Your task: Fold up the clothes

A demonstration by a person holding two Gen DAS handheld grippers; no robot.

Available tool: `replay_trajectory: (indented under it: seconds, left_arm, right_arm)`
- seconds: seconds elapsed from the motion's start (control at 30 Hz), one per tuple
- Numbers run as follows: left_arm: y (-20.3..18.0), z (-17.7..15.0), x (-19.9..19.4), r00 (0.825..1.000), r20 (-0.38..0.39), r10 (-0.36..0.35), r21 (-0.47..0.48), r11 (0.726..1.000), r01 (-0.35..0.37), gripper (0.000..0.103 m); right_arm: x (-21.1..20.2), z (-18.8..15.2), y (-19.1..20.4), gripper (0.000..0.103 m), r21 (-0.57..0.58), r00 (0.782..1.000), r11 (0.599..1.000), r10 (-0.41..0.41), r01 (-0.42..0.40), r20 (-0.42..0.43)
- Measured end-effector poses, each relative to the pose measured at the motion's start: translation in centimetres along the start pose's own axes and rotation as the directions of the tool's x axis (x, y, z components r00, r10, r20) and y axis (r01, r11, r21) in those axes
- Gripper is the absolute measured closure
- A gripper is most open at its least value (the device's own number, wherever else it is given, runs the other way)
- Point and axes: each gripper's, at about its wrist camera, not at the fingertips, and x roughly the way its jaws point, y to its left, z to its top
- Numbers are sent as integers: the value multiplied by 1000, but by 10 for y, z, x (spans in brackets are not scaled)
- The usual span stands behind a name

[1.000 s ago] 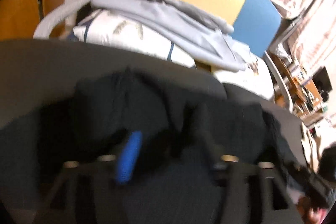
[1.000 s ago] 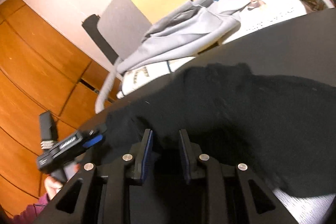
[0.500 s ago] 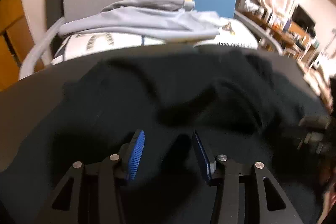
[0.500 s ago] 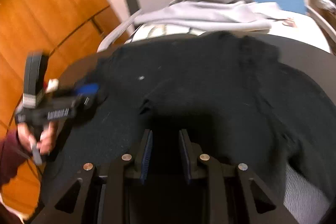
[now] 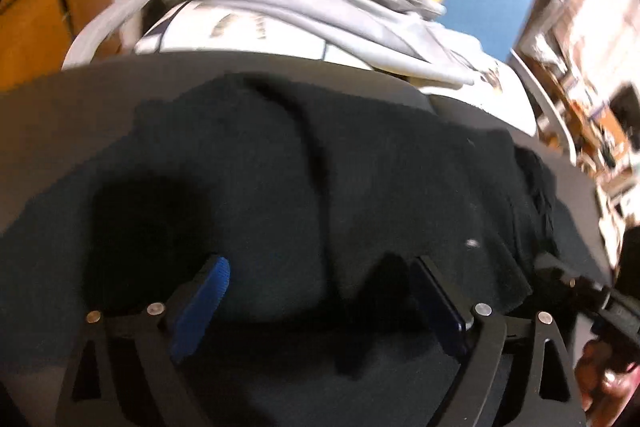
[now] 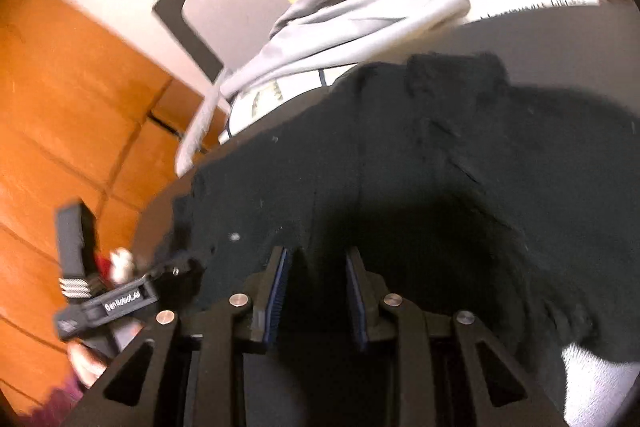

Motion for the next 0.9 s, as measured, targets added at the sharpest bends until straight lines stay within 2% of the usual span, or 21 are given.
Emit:
replay_trajectory:
  seconds: [0.03,0.07,0.1,0.13,0.2,0.27,0.33,0.47,0.5,0.57,0.63,0.67,0.7,0.73,0.8,0.83,0.9]
  left_arm:
    - [-5,-2,-1,1000,6,14,29,999,-14,42]
    - [-10,-3,-2,1000,12,8,56,998,-9,51]
    - [-15,-4,-4,1000,17,2,84,996,-4,78]
    - [-17,-3,-6,1000,19,-2,100,995,0,91]
    - [-13,0,-13,1000,15,-14,98,995,13,98]
    - [-2,4,-23,999,17,-47,73,996,46,98]
    - [9,5,-26,999,16,-45,54,998,44,98]
    - [23,-7,-13,1000,-19,-8,45,999,9,98]
    - [22,-10,-9,1000,-16,0,50,999,1,98]
    - [14,-19,-12,998,38,48,98,994,-52,96]
    - [6,-26,-18,993,71,97,143,984,-106,81]
    - [4,-29,-21,992,80,99,154,982,-111,76]
    - [4,-30,-26,991,98,86,140,985,-99,65]
    - [6,-32,-32,990,124,69,109,991,-83,57]
    - [10,-35,-42,984,173,46,55,997,-56,49]
    - [11,-35,-43,980,192,54,35,997,-62,43]
    - [12,-37,-42,972,222,79,3,997,-81,39]
  right_arm:
    - [1,1,2,92,-14,1000,1000,-21,21,-3]
    - [1,1,3,98,-23,999,999,-36,36,-4]
    - [-3,4,1,99,-2,1000,1000,-19,19,8]
    - [-9,6,-2,99,17,1000,1000,-4,3,21]
    - [-28,9,-7,99,45,998,999,21,-24,62]
    - [-35,7,-8,99,65,996,996,59,-63,65]
    - [-40,4,-9,99,84,993,992,93,-99,66]
    - [-15,-12,-19,99,134,999,990,43,-43,0]
    - [-9,-16,-24,102,153,1000,988,30,-29,-7]
    - [-12,-17,-27,100,188,999,981,42,-46,26]
    - [-14,-17,-29,94,216,997,975,48,-59,60]
    - [-19,-15,-24,87,195,997,980,21,-36,76]
    - [-26,-13,-17,87,147,995,989,-14,-1,99]
    - [-29,-9,-7,87,90,992,996,-40,29,117]
    - [-36,-1,13,87,-24,984,995,-89,94,153]
    - [-34,7,24,87,-78,982,989,-111,124,155]
    - [-23,27,38,87,-142,981,979,-120,143,155]
